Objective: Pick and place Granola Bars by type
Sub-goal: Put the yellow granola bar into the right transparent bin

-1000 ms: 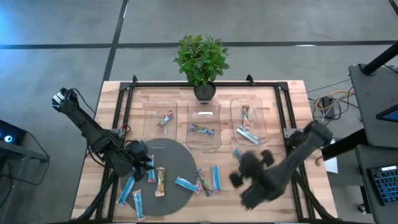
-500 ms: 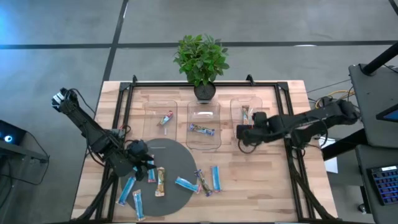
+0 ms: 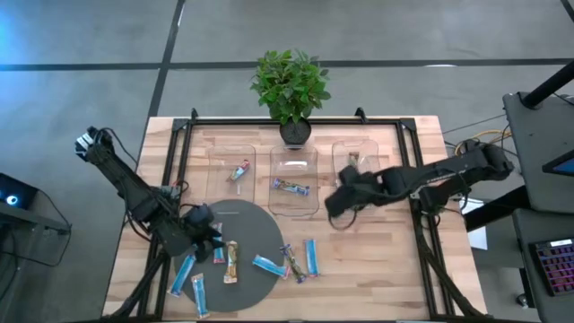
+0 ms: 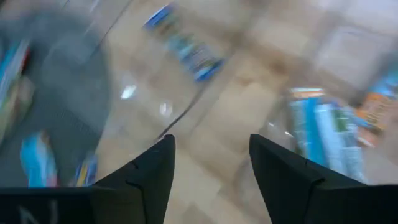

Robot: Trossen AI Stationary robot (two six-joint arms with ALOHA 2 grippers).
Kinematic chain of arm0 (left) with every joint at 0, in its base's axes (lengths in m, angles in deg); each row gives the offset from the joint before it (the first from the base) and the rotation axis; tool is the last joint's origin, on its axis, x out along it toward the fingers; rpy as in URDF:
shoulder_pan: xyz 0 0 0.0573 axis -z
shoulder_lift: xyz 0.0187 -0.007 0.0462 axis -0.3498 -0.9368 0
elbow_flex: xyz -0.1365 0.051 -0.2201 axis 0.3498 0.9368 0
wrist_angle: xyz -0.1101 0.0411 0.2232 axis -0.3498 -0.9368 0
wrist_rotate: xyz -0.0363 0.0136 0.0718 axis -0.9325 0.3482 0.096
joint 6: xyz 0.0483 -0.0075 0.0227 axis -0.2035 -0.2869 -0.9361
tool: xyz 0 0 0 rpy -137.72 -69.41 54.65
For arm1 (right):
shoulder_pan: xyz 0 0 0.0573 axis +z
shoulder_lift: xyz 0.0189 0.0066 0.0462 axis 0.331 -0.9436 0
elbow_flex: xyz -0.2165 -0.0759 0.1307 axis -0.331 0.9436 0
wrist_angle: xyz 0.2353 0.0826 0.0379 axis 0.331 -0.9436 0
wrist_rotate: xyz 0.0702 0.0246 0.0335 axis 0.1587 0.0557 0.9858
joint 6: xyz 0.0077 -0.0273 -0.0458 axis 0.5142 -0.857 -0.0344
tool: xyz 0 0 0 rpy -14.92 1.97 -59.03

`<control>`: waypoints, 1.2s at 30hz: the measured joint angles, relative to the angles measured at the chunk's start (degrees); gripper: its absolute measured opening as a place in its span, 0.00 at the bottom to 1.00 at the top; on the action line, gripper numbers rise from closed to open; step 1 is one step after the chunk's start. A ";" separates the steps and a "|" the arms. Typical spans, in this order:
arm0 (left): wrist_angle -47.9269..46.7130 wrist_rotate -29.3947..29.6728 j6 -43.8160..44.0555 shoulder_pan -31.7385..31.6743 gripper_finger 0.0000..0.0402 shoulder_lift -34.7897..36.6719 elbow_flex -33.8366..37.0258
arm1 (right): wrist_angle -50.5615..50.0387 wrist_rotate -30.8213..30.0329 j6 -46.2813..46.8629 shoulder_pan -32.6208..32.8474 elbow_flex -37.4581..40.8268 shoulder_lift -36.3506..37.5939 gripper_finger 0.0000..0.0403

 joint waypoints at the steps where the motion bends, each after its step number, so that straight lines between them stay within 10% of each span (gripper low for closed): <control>1: 0.67 -0.74 -1.55 0.19 0.45 -0.26 0.00 | -0.16 0.63 -2.55 1.19 -1.33 -1.28 0.49; 7: 0.46 -7.79 -7.19 0.48 0.45 -2.89 0.00 | -1.56 0.92 -8.50 6.31 -7.69 -8.57 0.48; 18: 1.54 -9.68 27.84 -0.02 0.44 -12.32 0.30 | -10.54 3.23 6.68 6.51 -13.96 -18.64 0.48; 36: 2.06 -11.34 46.00 -0.85 0.44 -34.22 -9.40 | -15.24 -3.61 -12.89 -2.61 -14.21 -10.03 0.48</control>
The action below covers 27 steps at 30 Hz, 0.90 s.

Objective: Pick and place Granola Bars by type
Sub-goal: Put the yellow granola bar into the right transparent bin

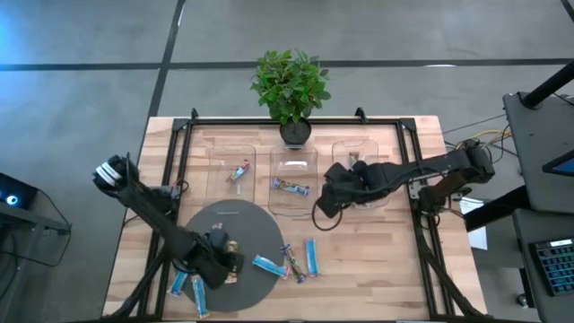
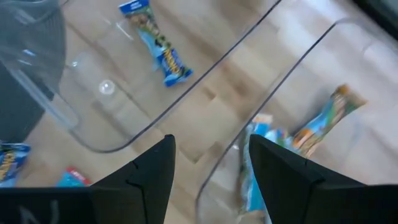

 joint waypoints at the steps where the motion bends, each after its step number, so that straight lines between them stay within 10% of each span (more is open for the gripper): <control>1: 0.03 -0.12 0.60 -0.22 0.44 -1.02 -0.50 | -0.03 -0.54 -1.23 -0.32 0.03 0.11 0.48; 14: -8.99 -4.37 1.15 -4.12 0.42 -10.30 -8.65 | -0.11 -0.85 -12.25 -3.64 0.27 0.30 0.48; 27: -15.26 -2.50 1.49 -4.76 0.14 -7.65 -10.01 | 0.25 -2.24 -15.37 -4.53 0.46 2.73 0.48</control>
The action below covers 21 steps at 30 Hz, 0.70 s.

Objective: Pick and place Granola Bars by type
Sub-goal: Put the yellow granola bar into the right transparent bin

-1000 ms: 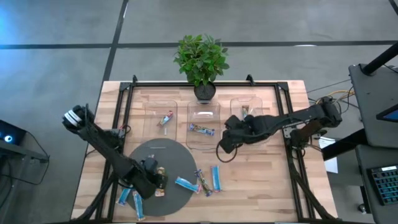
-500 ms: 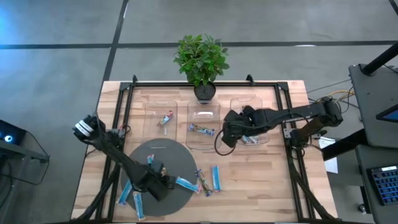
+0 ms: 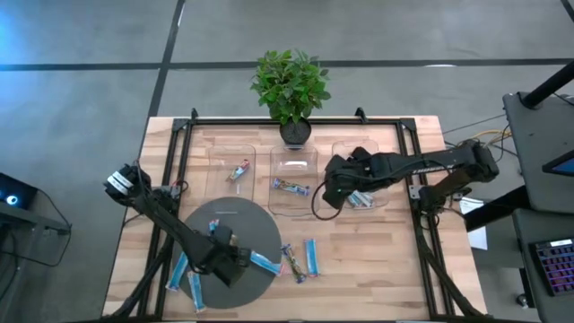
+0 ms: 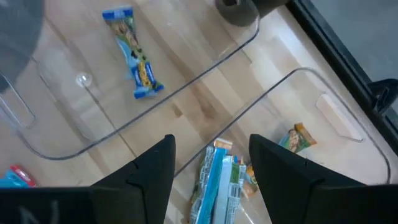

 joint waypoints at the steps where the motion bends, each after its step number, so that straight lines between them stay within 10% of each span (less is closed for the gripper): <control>1: 0.24 0.97 0.01 -0.02 0.13 0.42 0.00 | 0.20 -0.14 0.03 -0.16 0.00 0.71 0.48; 8: 3.66 10.51 -3.47 -0.09 0.09 5.03 0.11 | 0.34 -1.00 2.96 -0.92 0.12 6.65 0.48; 14: 18.32 23.66 -26.92 -0.70 0.08 9.96 0.47 | 0.79 7.63 3.49 -0.92 1.09 11.10 0.48; 21: 32.37 18.89 -53.89 -9.37 0.08 12.23 0.50 | 0.51 19.37 3.63 1.72 5.18 13.58 0.48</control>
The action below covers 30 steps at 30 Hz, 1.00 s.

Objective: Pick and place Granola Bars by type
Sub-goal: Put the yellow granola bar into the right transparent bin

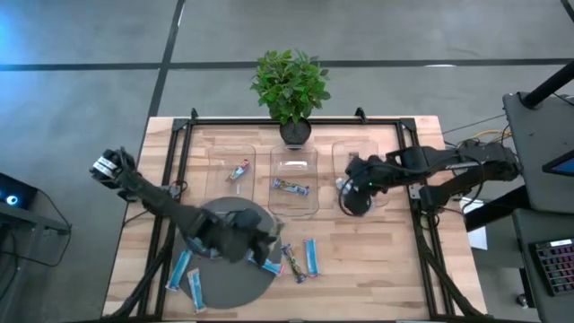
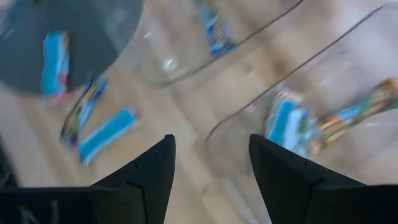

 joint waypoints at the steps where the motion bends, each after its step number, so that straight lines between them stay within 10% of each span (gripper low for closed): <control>1: 1.17 -3.17 -3.07 -2.04 0.08 0.00 0.04 | 0.03 1.16 0.04 0.94 0.61 0.12 0.48; 9: 15.77 -25.63 -25.06 -14.98 0.08 -2.90 -0.97 | 2.80 3.90 2.76 10.69 3.19 0.28 0.48; 30: 5.58 -13.34 -48.76 -15.24 0.08 -6.88 -10.49 | 30.25 -0.46 29.69 8.03 8.42 1.23 0.50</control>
